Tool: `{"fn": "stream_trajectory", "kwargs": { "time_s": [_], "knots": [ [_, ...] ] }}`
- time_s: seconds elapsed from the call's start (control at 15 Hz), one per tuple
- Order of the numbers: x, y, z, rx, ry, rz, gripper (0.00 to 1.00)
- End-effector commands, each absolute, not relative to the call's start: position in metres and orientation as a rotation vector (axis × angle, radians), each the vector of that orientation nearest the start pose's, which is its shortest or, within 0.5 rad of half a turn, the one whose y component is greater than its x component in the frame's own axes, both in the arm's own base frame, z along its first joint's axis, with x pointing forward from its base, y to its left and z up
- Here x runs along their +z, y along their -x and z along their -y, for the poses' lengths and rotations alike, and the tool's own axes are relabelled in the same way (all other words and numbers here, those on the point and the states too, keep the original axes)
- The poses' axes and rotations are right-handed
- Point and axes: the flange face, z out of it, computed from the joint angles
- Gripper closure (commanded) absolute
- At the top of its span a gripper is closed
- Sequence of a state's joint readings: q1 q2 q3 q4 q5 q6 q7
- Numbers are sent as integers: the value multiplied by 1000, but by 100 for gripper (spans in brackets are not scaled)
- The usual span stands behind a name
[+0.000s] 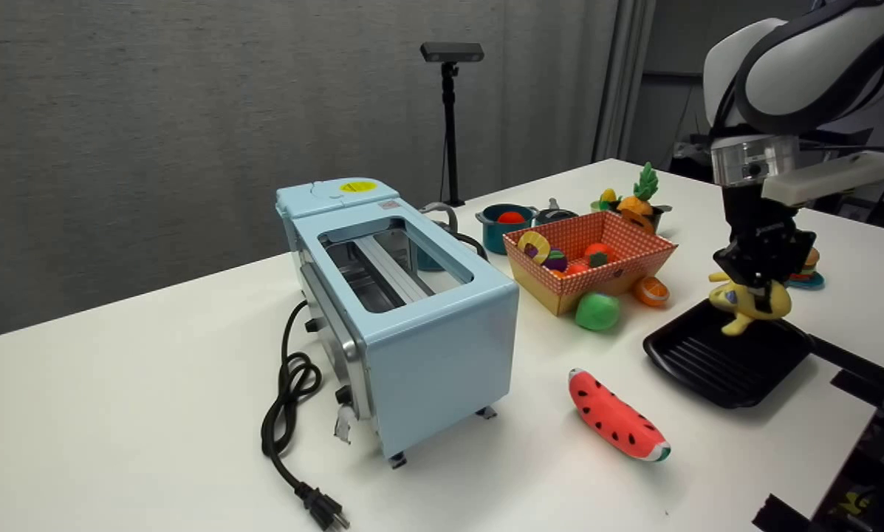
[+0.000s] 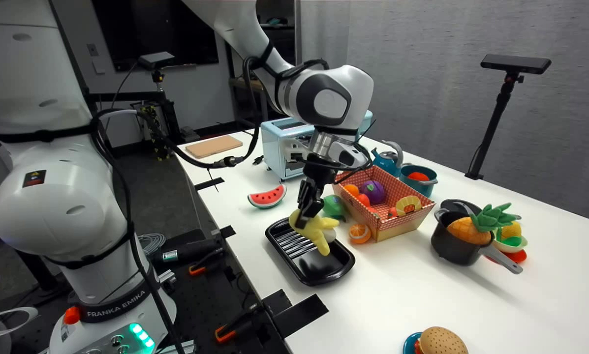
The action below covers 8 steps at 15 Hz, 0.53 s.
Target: Take the banana out of the basket and place it on the black tray
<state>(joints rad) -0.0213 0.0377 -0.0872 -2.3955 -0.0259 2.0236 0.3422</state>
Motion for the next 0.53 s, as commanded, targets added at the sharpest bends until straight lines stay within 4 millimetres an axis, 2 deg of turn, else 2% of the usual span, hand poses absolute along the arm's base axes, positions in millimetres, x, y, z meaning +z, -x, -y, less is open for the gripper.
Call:
{"fn": "stream_trajectory", "kwargs": {
  "time_s": [0.0,0.13,0.2,0.47],
  "knots": [
    [272,-439,50,661,3071,-678,78],
    [267,-434,50,680,3067,-676,64],
    [267,-434,50,680,3067,-675,60],
    [267,-434,51,680,3067,-674,60]
  ]
}}
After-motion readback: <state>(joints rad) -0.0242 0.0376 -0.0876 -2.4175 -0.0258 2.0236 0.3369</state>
